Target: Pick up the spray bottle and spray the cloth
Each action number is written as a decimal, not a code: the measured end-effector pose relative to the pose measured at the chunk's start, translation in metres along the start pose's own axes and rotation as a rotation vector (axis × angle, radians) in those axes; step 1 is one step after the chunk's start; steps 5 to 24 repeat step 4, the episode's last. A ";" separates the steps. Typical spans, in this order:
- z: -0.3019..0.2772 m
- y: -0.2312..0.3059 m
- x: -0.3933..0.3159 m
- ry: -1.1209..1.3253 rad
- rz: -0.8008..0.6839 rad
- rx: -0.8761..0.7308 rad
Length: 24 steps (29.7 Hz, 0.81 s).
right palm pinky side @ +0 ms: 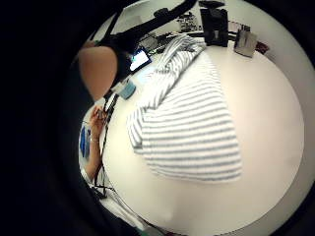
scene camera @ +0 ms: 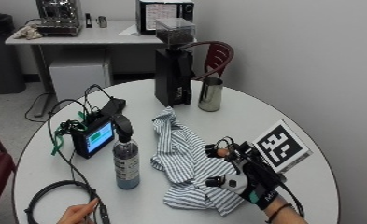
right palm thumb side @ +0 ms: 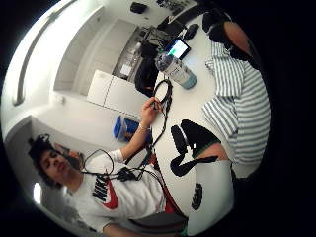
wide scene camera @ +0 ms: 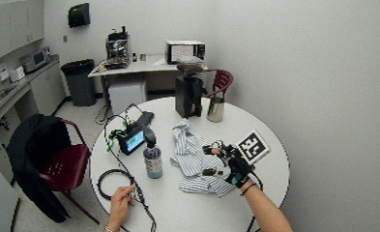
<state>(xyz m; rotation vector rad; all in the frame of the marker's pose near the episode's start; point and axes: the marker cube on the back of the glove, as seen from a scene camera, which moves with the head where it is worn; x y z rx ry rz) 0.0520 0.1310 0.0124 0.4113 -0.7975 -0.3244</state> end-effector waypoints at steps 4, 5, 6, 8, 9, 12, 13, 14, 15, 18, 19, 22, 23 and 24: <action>0.000 0.017 0.007 0.066 0.039 -0.002; 0.000 0.017 0.007 0.066 0.039 -0.002; 0.000 0.017 0.007 0.066 0.039 -0.002; 0.000 0.017 0.007 0.066 0.039 -0.002; 0.000 0.017 0.007 0.066 0.039 -0.002; 0.000 0.017 0.007 0.066 0.039 -0.002; 0.000 0.017 0.007 0.066 0.039 -0.002; 0.000 0.017 0.007 0.066 0.039 -0.002; 0.000 0.017 0.007 0.066 0.039 -0.002; 0.000 0.017 0.007 0.066 0.039 -0.002; 0.000 0.017 0.007 0.066 0.039 -0.002; 0.000 0.017 0.007 0.066 0.039 -0.002; 0.000 0.017 0.007 0.066 0.039 -0.002; 0.000 0.017 0.007 0.066 0.039 -0.002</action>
